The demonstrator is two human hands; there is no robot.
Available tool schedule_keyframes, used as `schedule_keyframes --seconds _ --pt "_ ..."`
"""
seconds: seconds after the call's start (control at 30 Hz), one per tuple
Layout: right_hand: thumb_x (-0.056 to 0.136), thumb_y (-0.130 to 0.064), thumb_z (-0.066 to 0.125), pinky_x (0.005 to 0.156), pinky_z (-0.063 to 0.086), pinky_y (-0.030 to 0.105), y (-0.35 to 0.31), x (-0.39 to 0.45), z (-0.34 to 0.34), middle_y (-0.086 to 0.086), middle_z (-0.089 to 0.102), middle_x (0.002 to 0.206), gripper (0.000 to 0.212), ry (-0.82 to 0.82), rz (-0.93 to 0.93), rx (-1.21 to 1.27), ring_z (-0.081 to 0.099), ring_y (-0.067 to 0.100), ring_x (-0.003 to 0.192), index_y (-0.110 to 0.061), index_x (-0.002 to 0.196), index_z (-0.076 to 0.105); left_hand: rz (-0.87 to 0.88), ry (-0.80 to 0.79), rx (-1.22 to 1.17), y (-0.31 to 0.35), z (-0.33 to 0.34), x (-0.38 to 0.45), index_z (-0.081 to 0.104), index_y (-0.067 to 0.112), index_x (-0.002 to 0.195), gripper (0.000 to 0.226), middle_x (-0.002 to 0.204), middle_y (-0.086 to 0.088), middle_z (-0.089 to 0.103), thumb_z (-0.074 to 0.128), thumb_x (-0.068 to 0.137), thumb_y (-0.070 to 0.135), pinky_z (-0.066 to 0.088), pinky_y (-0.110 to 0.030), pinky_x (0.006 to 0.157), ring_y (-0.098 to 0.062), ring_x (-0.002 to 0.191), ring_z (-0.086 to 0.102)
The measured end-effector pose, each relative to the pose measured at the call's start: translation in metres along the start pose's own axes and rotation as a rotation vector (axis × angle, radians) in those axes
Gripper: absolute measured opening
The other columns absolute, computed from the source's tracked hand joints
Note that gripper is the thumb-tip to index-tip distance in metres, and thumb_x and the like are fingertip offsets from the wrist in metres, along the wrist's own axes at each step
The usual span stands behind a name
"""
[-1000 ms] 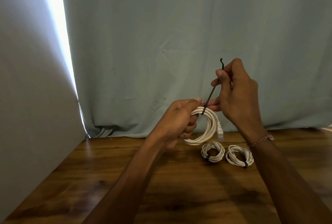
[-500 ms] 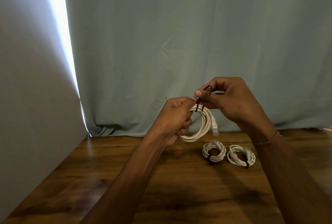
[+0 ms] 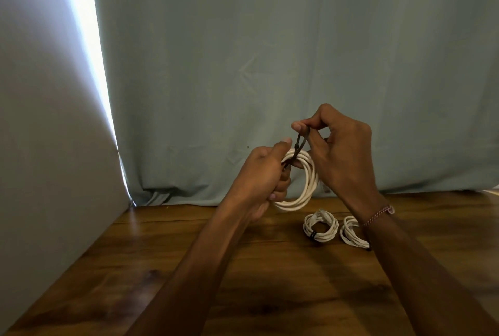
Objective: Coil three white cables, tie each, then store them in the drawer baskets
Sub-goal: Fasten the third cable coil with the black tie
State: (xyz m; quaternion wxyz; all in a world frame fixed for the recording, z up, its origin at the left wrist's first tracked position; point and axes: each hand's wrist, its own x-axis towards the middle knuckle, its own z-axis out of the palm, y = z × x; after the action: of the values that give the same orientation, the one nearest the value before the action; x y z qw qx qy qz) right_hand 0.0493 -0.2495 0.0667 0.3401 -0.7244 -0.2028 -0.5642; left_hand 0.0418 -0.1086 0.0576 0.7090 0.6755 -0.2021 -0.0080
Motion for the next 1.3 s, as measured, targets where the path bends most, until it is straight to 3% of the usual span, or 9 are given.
schedule_keyframes --seconds 0.13,0.27,0.33,0.43,0.5,0.7,0.9,1.1,1.3 --pt "0.092 -0.019 0.073 0.05 0.038 0.006 -0.0001 0.0018 -0.0002 -0.012 0.067 0.085 0.017 0.017 -0.014 0.012 0.057 -0.01 0.06 -0.007 0.082 0.066 0.04 -0.002 0.01 -0.0008 -0.0019 0.0011 0.046 0.014 0.095 0.025 0.062 0.0 0.033 0.044 0.108 0.034 0.021 -0.021 0.04 -0.009 0.048 0.025" --pt "0.092 -0.026 0.073 0.048 0.041 0.014 0.0028 0.0033 -0.0018 -0.015 0.066 0.082 0.018 0.019 0.028 0.035 0.062 0.007 0.065 -0.011 0.085 0.069 0.148 -0.055 0.015 -0.0025 -0.0029 0.0012 0.049 0.018 0.117 0.018 0.063 0.002 0.033 0.041 0.109 0.032 0.018 -0.024 0.043 -0.01 0.05 0.022" --pt "0.092 -0.029 0.073 0.052 0.043 0.015 0.0051 0.0045 -0.0027 -0.016 0.065 0.081 0.02 0.011 0.057 0.038 0.062 0.01 0.069 -0.011 0.085 0.07 0.182 -0.072 0.013 -0.0031 -0.0019 0.0008 0.051 0.019 0.116 0.018 0.062 0.002 0.034 0.04 0.109 0.032 0.018 -0.025 0.044 -0.01 0.049 0.022" --pt "0.091 -0.031 0.073 0.058 0.042 0.007 0.0073 0.0058 -0.0034 -0.02 0.063 0.078 0.02 -0.003 0.107 0.048 0.063 -0.001 0.076 -0.013 0.085 0.07 0.193 -0.063 0.023 -0.0034 -0.0005 0.0005 0.051 0.015 0.114 0.02 0.061 0.003 0.035 0.04 0.109 0.031 0.019 -0.025 0.044 -0.01 0.049 0.023" --pt "0.09 -0.033 0.073 0.059 0.043 0.008 0.0079 0.0066 -0.0037 -0.023 0.063 0.079 0.02 -0.013 0.128 0.064 0.064 0.003 0.079 -0.014 0.084 0.07 0.205 -0.054 0.026 -0.0037 -0.0003 0.0004 0.049 0.012 0.114 0.022 0.062 0.002 0.034 0.041 0.109 0.031 0.017 -0.027 0.046 -0.01 0.049 0.023" --pt "0.09 -0.034 0.074 0.065 0.058 0.039 0.008 0.0072 -0.0056 -0.012 0.071 0.084 0.017 -0.05 0.194 0.115 0.068 0.01 0.073 -0.018 0.085 0.07 0.224 -0.064 0.019 -0.0038 0.0014 -0.0006 0.05 0.018 0.11 0.016 0.061 0.002 0.034 0.04 0.109 0.031 0.018 -0.026 0.046 -0.009 0.049 0.024" --pt "0.089 -0.033 0.074 0.069 0.061 0.047 0.008 0.0072 -0.0067 -0.008 0.074 0.084 0.017 -0.085 0.255 0.19 0.071 0.01 0.078 -0.016 0.087 0.072 0.207 -0.106 -0.046 -0.003 -0.0005 -0.003 0.054 0.024 0.103 0.024 0.061 0.002 0.034 0.035 0.109 0.038 0.019 -0.018 0.041 -0.008 0.049 0.023" --pt "0.09 -0.032 0.073 0.074 0.059 0.042 0.0058 0.0057 -0.0028 -0.011 0.072 0.083 0.018 -0.078 0.238 0.15 0.069 0.005 0.083 -0.016 0.084 0.069 0.186 -0.139 -0.073 -0.002 -0.0019 -0.0035 0.054 0.022 0.103 0.041 0.06 0.002 0.03 0.032 0.103 0.057 0.016 -0.02 0.043 -0.01 0.049 0.019" --pt "0.092 -0.032 0.072 0.071 0.059 0.044 0.0063 0.0031 0.0007 -0.01 0.071 0.083 0.02 -0.072 0.22 0.132 0.069 0.011 0.08 -0.014 0.084 0.068 0.185 -0.13 -0.054 -0.004 -0.0025 -0.0023 0.053 0.022 0.1 0.049 0.059 0.004 0.032 0.026 0.101 0.063 0.016 -0.021 0.042 -0.009 0.049 0.019"
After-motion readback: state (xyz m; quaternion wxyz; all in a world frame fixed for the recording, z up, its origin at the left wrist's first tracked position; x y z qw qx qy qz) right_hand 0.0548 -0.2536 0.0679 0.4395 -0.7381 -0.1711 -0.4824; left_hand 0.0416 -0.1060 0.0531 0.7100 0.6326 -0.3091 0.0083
